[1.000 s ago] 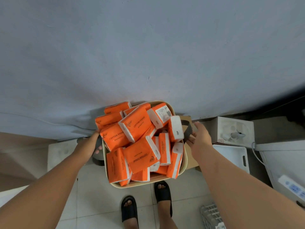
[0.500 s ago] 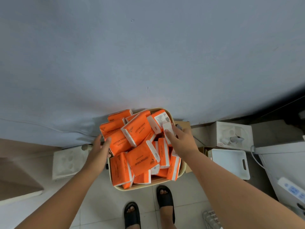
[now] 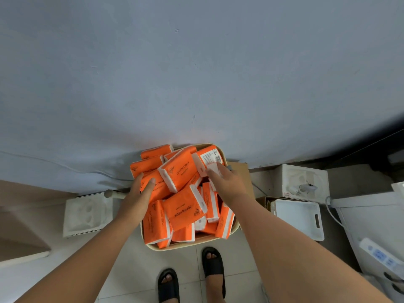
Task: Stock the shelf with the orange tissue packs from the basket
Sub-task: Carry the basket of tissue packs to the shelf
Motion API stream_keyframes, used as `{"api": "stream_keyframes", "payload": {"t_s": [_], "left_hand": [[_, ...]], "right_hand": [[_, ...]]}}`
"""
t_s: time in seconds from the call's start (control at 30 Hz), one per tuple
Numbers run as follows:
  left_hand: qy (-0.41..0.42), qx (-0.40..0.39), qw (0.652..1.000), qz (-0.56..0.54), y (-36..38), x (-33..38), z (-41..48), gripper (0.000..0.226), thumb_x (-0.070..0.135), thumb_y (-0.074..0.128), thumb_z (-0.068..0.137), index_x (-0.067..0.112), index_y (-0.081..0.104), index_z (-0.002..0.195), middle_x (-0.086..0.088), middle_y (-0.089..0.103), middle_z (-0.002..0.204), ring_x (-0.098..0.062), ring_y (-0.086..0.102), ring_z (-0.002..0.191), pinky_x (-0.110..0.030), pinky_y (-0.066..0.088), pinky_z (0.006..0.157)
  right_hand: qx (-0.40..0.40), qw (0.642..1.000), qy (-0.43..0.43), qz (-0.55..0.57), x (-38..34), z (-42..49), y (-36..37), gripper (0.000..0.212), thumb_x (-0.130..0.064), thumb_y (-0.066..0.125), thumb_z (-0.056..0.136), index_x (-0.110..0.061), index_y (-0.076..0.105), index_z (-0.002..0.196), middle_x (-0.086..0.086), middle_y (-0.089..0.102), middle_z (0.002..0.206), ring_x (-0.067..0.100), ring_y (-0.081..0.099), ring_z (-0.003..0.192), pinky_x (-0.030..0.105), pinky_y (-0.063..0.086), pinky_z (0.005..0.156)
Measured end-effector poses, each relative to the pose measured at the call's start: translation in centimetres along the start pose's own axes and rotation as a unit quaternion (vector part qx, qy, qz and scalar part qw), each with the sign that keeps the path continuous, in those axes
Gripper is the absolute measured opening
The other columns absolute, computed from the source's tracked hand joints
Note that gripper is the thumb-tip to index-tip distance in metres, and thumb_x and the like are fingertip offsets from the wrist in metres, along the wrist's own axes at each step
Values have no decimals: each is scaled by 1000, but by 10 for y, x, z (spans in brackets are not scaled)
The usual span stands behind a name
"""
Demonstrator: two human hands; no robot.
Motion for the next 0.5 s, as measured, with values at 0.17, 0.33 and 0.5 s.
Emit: {"api": "stream_keyframes", "payload": {"t_s": [0.17, 0.33, 0.5], "left_hand": [[6, -15, 999, 28, 5, 9, -12, 62, 91, 45, 80, 69, 36, 137, 19, 61, 130, -20, 62, 119, -56, 51, 103], [16, -7, 998, 61, -9, 13, -27, 55, 100, 38, 73, 73, 44, 120, 21, 67, 113, -17, 67, 106, -54, 53, 99], [47, 32, 994, 98, -28, 23, -58, 66, 101, 32, 72, 66, 41, 127, 23, 65, 108, -11, 67, 98, -50, 58, 91]], "right_hand": [[-9, 994, -11, -104, -11, -15, 5, 79, -81, 41, 89, -60, 5, 156, 7, 24, 161, 38, 45, 139, 55, 51, 101], [-10, 988, -18, -155, -20, -31, 7, 79, -78, 47, 89, -59, 8, 155, 9, 21, 163, 39, 47, 138, 54, 51, 100], [-22, 984, -45, -173, -46, -54, 7, 83, -78, 51, 86, -58, 10, 155, 10, 20, 164, 41, 45, 139, 57, 51, 105]]}}
Point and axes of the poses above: each hand's wrist, its own z-axis towards the middle knuckle, its own y-axis out of the palm, x = y × z, the point moved 8 cm from there along z, towards the middle knuckle
